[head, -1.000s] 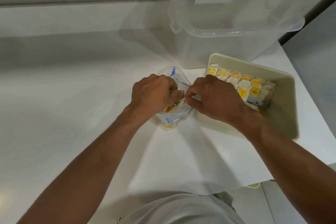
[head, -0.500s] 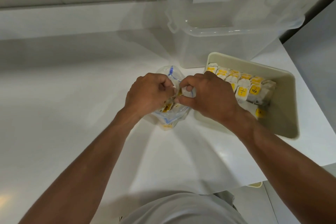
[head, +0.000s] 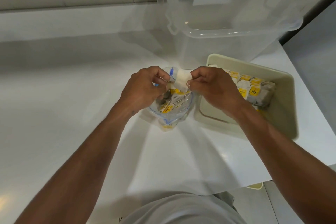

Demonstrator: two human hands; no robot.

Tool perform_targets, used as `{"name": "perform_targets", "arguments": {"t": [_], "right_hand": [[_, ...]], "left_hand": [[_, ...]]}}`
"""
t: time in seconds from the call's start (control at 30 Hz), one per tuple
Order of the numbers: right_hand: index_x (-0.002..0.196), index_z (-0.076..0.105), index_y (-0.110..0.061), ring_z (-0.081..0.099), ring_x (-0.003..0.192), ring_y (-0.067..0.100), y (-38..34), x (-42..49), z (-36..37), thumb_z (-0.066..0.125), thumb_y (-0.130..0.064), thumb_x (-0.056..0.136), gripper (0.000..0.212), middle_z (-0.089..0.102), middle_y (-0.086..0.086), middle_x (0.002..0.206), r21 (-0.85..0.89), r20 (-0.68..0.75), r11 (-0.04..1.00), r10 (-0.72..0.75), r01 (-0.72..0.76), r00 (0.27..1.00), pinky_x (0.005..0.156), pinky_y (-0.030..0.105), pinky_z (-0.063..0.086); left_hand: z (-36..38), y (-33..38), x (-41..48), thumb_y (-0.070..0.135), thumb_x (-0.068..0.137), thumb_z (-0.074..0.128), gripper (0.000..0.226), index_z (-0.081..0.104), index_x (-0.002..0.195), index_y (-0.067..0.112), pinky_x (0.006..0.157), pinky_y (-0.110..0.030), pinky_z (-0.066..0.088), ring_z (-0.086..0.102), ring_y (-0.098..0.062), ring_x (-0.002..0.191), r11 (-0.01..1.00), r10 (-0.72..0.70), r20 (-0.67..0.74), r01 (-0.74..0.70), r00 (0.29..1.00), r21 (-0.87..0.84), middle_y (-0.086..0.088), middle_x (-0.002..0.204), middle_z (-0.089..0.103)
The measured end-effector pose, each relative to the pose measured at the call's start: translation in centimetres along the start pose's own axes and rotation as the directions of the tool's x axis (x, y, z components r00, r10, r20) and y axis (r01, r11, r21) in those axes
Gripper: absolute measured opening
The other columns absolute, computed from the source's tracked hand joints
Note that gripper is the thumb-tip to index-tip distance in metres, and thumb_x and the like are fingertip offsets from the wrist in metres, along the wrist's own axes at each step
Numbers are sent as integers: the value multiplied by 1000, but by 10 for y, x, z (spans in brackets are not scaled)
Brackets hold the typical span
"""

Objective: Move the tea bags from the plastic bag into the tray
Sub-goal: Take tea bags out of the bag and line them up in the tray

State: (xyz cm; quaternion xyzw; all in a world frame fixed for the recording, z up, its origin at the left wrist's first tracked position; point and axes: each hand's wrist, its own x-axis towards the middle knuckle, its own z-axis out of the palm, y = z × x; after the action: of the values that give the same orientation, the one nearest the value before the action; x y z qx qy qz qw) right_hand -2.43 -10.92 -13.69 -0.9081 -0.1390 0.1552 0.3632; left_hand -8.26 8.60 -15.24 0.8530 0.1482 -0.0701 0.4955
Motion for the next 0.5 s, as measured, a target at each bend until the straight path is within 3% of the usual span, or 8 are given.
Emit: {"name": "perform_targets", "arguments": {"t": [0.17, 0.3, 0.4, 0.5], "right_hand": [[82, 72, -23, 60, 65, -1, -4, 0, -8, 71, -26, 82, 3, 72, -12, 73, 260, -2, 964, 54, -51, 999, 66, 21, 43], [84, 71, -20, 57, 57, -2, -8, 0, -11, 73, -25, 84, 5, 70, -10, 68, 326, 3, 944, 60, -57, 998, 55, 11, 40], [86, 69, -14, 64, 62, 7, -10, -1, -10, 74, -21, 84, 9, 71, -3, 69, 408, 4, 909, 86, -80, 996, 57, 19, 49], [84, 65, -12, 68, 67, 15, -9, -1, -8, 77, -19, 83, 14, 71, 3, 69, 476, 34, 874, 93, -97, 995, 67, 31, 56]], "left_hand": [[2, 12, -4, 15, 89, 72, 25, 68, 112, 25, 77, -36, 58, 69, -19, 64, 976, 28, 174, 10, 984, -216, 1, 97, 74], [5, 15, -7, 12, 87, 73, 32, 65, 114, 27, 86, -45, 57, 67, -18, 67, 975, 47, 244, 8, 969, -220, -1, 93, 75], [8, 16, -10, 8, 83, 73, 49, 57, 121, 34, 85, -48, 55, 66, -17, 73, 981, 28, 316, 34, 948, -189, -5, 96, 73], [12, 14, -12, 23, 80, 82, 41, 62, 115, 32, 79, -33, 55, 68, -8, 78, 980, 45, 341, 23, 939, -195, 5, 91, 72]]}}
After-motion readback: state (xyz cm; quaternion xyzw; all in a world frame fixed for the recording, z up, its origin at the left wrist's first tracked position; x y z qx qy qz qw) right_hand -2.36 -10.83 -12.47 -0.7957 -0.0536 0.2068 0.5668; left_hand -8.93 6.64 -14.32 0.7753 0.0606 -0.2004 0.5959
